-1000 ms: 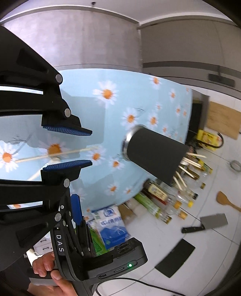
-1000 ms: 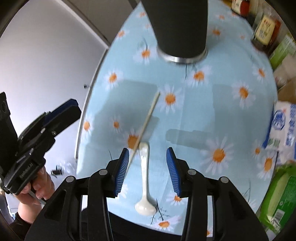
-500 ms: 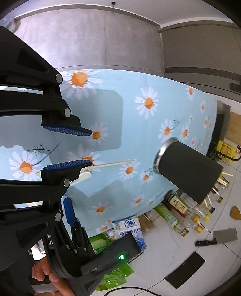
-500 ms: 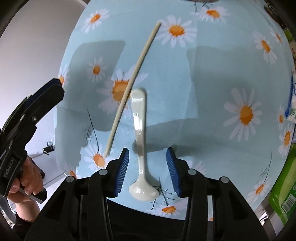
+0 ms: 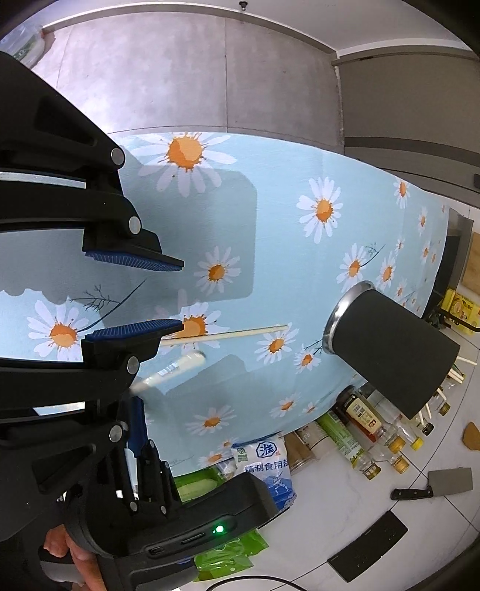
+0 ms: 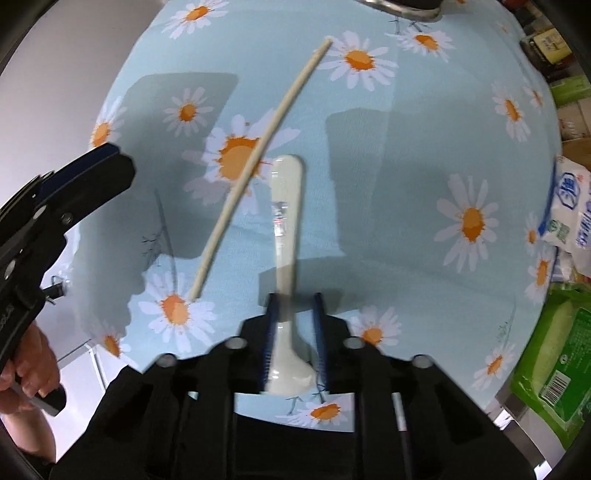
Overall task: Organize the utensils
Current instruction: 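Close the right gripper on the handle of the white ceramic spoon, then close the left gripper on the last wooden chopstick while the right gripper holds the spoon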
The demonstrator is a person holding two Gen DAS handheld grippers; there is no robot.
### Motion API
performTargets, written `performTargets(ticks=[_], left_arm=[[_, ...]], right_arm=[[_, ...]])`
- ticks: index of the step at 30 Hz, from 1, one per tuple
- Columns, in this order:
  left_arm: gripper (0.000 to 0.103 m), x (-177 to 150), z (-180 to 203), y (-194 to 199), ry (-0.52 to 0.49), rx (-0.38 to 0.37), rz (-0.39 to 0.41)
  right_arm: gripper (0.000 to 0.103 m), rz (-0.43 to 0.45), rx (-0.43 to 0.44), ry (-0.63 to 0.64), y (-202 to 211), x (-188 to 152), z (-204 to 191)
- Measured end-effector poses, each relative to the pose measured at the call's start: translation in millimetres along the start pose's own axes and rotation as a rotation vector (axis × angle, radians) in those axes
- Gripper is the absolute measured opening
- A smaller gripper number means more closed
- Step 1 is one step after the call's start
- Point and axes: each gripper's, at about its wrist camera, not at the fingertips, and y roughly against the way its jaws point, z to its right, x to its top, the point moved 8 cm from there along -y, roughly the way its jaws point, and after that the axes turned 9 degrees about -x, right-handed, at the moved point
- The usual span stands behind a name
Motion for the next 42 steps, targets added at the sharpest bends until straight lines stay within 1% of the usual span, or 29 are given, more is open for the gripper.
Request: performTargets(ticks=[4,8,10,12,15,17,21,24,30,31,34,39,42], left_arm=[[0.026,-2.4,0.2,-3.7,0.007,0.005,-0.009],[0.026,-2.5,5.5,-7.2,0.001,0.011,-0.020],[0.026,-2.2,7.5,-9.0,-0.002,0.018,-0.026],[0.026,-1.7,8.9,-10.6,0.008,0.019,-0.030],[0.026,-1.4,12.3,-14.5,0.006,0.043,-0.042],[0.026,-1.6,15.4,-17.9,0.007,0.053,-0.055],[0.026,-2.3,23.4,-28.6,-0.006,0.097,-0.094],[0.026,-1.6,28.8,-35.1,-0.005,0.107,-0.124],[0.026,4.0,39.8,-51.5,-0.041,0.172,-0.202],[0.026,5.0,40.3,-53.8,-0.042,0.178,-0.210],[0.026,11.2,41.7,-62.7,-0.057,0.216,-0.249],[0.026,21.8,39.8,-80.3,-0.042,0.240,-0.314],[0.026,25.7,39.5,-90.7,-0.062,0.282,-0.359]], right_arm=[[0.008,0.010,0.038,0.001,1.4,-4.1,5.1],[0.008,-0.004,0.122,-0.032,1.3,-4.4,18.0],[0.008,0.006,0.134,-0.041,2.3,-4.0,24.4],[0.008,0.004,0.170,-0.047,3.0,-4.0,29.5],[0.008,0.020,0.198,-0.043,7.8,-2.9,38.6],[0.008,0.037,0.224,-0.038,8.8,-8.3,48.7],[0.008,0.075,0.279,-0.040,19.6,-6.4,70.0],[0.008,0.106,0.316,-0.044,28.4,-5.1,86.4],[0.008,0.145,0.388,-0.081,39.7,-1.1,127.0],[0.008,0.153,0.395,-0.087,42.8,-6.6,132.4],[0.008,0.179,0.425,-0.102,48.6,-4.2,145.3],[0.008,0.210,0.472,-0.127,57.4,0.7,165.6],[0.008,0.217,0.494,-0.133,60.1,2.0,172.1]])
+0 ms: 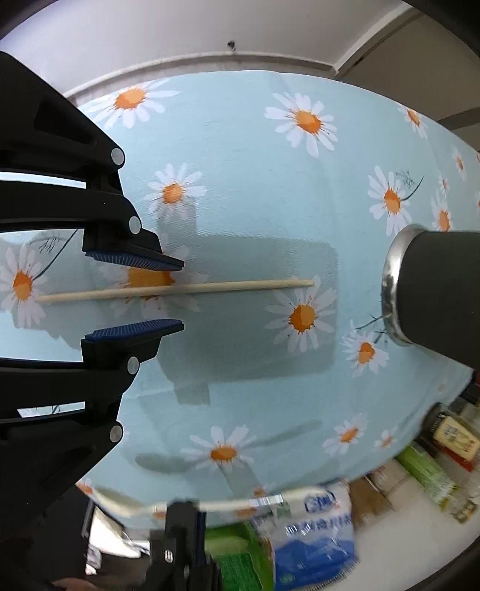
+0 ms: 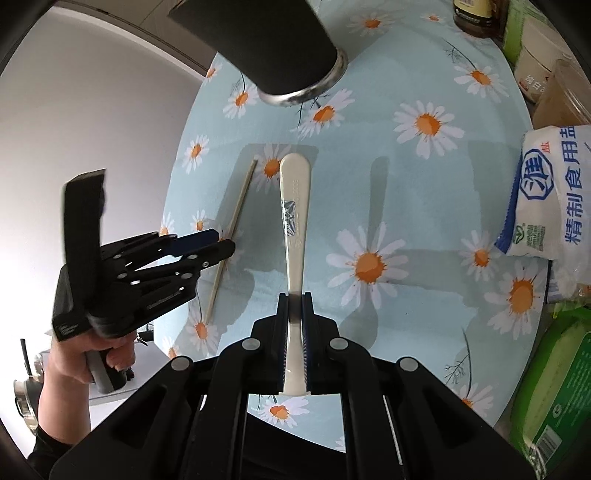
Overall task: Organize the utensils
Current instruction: 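Close the left gripper on the last wooden chopstick while the right gripper holds the spoon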
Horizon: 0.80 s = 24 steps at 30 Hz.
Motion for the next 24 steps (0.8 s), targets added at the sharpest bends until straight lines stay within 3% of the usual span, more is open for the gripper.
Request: performTargets(ticks=[5,6,10,16,24], left_arm=[[0.023,7.8,1.0,-7.9,0.021,0.025,-0.048],[0.014,9.1,2.1,-9.3,0.022,0.028,-0.052],[0.004,13.2,3.9,-14.0,0.022,0.058,-0.075],[0.004,24.7,9.1,-16.9,0.033,0.049,-0.069],[0.003,21.0,10.0,2.9,0.053,0.000,0.009]], right_arm=[[0.008,0.013,0.015,0.000,-5.3,-0.5,-4.2],[0.008,0.017,0.017,0.003,-4.0,-1.3,-3.8],[0.008,0.018,0.033,0.006,-2.4,-4.2,-5.9],[0.008,0.022,0.039,0.012,-6.0,-2.5,-8.8],[0.008,0.030,0.016,0.022,-13.3,6.2,-12.0]])
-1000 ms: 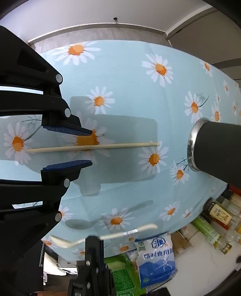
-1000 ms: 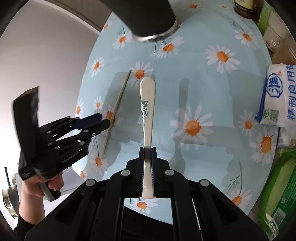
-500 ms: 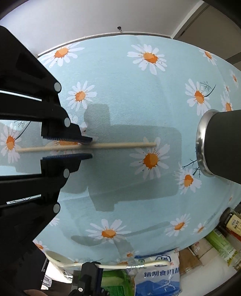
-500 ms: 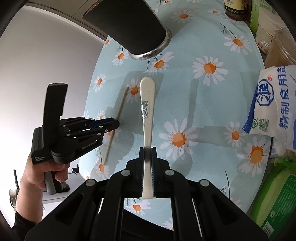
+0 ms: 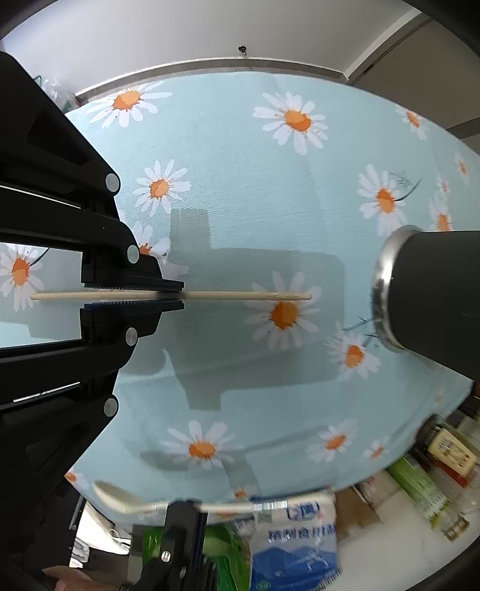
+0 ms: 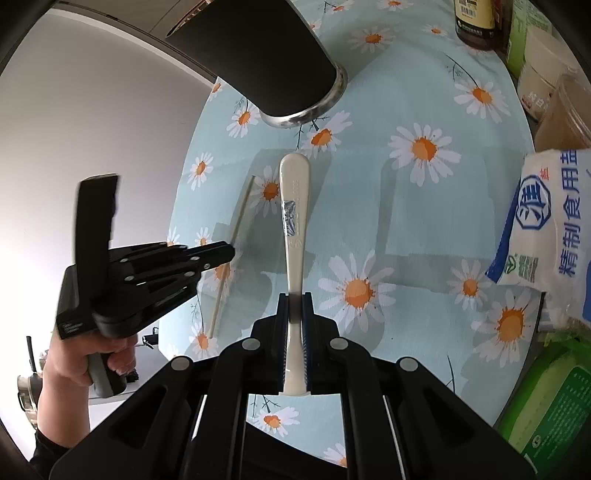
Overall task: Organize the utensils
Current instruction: 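Close the left gripper on the last wooden chopstick while the right gripper holds the spoon, then lift the white spoon and chopstick up toward the black holder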
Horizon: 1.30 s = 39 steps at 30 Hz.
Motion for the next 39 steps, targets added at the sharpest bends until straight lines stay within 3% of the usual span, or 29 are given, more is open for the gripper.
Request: performTargets(ticks=[13,20,27,30,39], left_arm=[[0.003,2.3,20.8,61.4,0.002,-0.118,0.217],[0.003,14.5,25.4,96.1,0.021,-0.191,0.339],[0.003,44.5,30.2,128.7,0.001,-0.242,0.470],[0.003,60.1,36.6,149.8,-0.034,-0.271,0.544],[0.003,102.5,41.5,185.4,-0.058,-0.263,0.696]], right_arm=[[0.008,0.065,-0.065,0.050,9.4,27.4,-13.7],[0.008,0.132,-0.013,0.060,29.0,54.2,-28.7],[0.008,0.253,0.082,0.067,60.0,88.8,-45.1],[0.008,0.324,0.081,0.087,71.2,103.9,-52.0],[0.008,0.504,0.083,0.119,105.2,145.3,-62.5]])
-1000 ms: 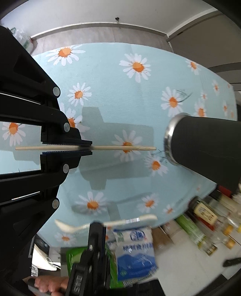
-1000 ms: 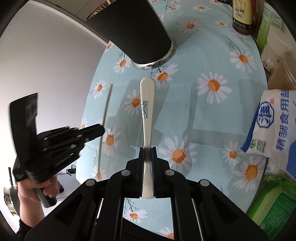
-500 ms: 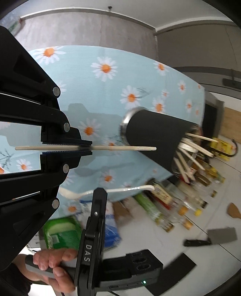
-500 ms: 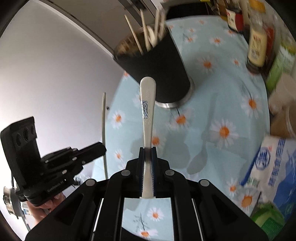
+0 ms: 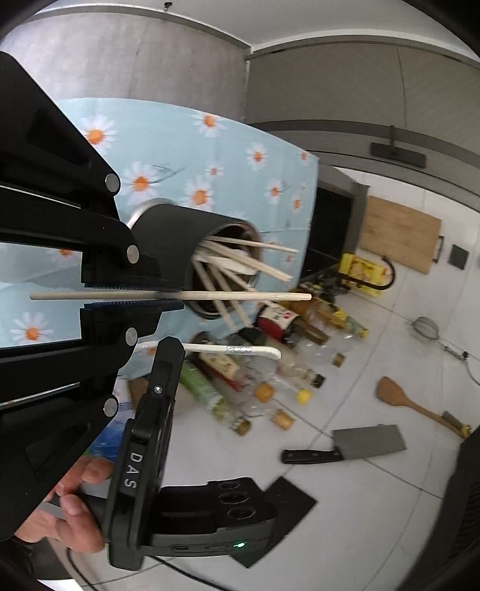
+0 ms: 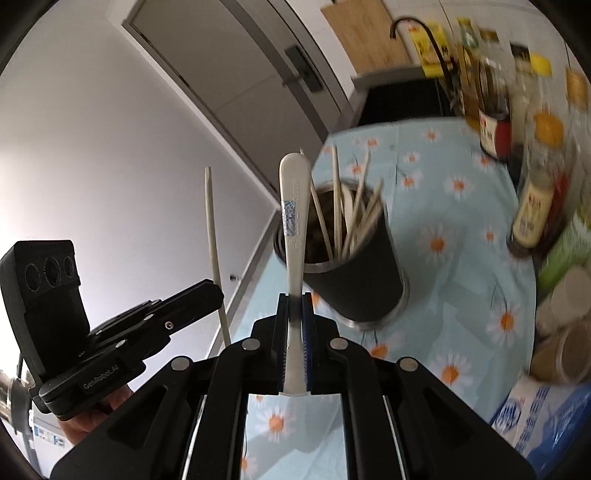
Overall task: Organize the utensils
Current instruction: 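Lift the white spoon and chopstick up toward the black holder, then lower the spoon and chopstick into the holder and open both grippers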
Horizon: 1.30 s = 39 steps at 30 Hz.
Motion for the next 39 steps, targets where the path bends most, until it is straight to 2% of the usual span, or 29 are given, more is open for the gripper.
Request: performTargets(ticks=[3,6,11,18,23,25,29,39], left_arm=[[0.003,21.2,0.3,2.9,0.000,-0.017,0.078],[0.003,39.3,4.4,5.2,-0.028,-0.022,0.122],[0.003,64.3,7.5,3.4,-0.079,0.009,0.186],[0.004,95.0,7.7,3.4,-0.161,0.037,0.304],[0.004,102.9,8.0,-2.0,-0.223,0.062,0.362],[0.004,103.4,6.6,-4.3,-0.248,0.065,0.392],[0.003,102.6,-2.1,-9.9,-0.234,0.056,0.423],[0.004,76.9,-17.4,-32.4,-0.243,0.081,0.399]], right_arm=[[0.008,0.066,-0.010,-0.002,2.3,21.4,-0.4],[0.008,0.106,0.003,-0.004,5.1,40.0,-2.0],[0.008,0.212,0.012,0.026,14.0,68.9,-6.9],[0.008,0.329,0.061,0.019,17.3,91.4,-0.8],[0.008,0.399,0.073,0.018,13.9,100.2,6.0],[0.008,0.410,0.063,0.020,9.3,99.1,8.8],[0.008,0.403,0.058,0.023,-6.0,92.5,16.5],[0.008,0.351,0.060,0.033,-35.5,74.5,21.4]])
